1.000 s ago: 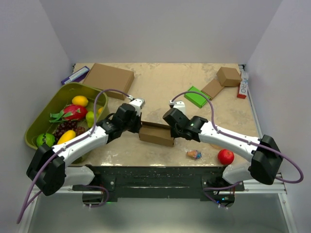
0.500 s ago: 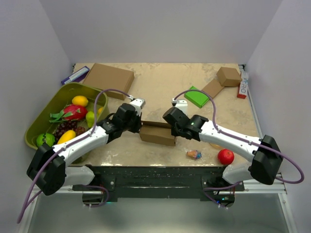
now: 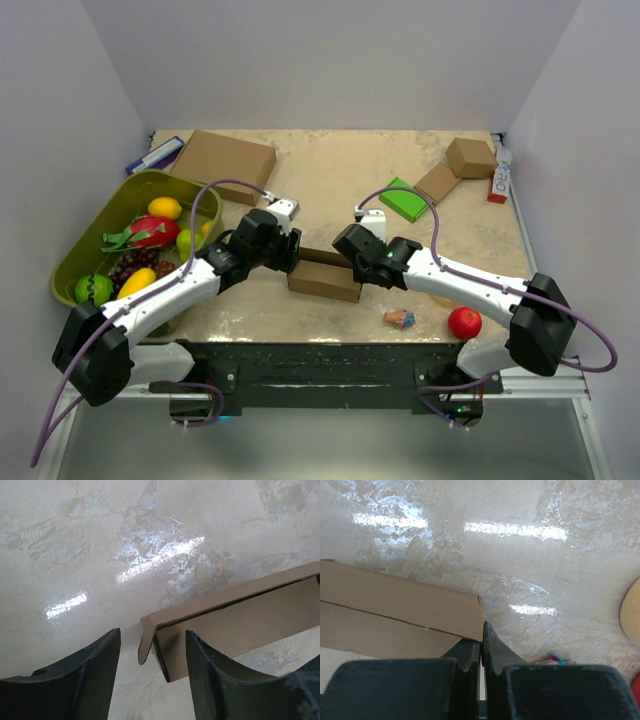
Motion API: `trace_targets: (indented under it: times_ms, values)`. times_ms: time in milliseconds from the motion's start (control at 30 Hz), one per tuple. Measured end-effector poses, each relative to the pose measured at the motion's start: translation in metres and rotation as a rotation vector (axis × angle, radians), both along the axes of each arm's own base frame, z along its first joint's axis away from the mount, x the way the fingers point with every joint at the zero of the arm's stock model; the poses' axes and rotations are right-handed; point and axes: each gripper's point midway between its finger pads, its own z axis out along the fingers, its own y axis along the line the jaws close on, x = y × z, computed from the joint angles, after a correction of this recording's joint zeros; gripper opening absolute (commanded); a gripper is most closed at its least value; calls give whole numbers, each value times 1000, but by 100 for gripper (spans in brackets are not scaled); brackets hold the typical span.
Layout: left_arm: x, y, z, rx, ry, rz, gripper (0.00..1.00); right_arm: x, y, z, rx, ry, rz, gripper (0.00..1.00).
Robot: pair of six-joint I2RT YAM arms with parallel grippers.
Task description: Fold the paper box
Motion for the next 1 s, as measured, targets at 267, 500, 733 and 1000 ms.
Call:
trace_targets:
  times_ms: [267,500,733,1000]
  values:
    - [-5,6,-1,24,15,4,52,1,-1,-1,-4,-3,-8,0]
    - [-7,3,-1,10,27,-5,42,1,-1,-1,-4,-3,-9,0]
    - [-6,2,-6,15,37,-3,14,1,-1,-1,-4,-3,-9,0]
    - [-6,1,-8,13,45,-1,0,1,0,-1,-3,-4,-9,0]
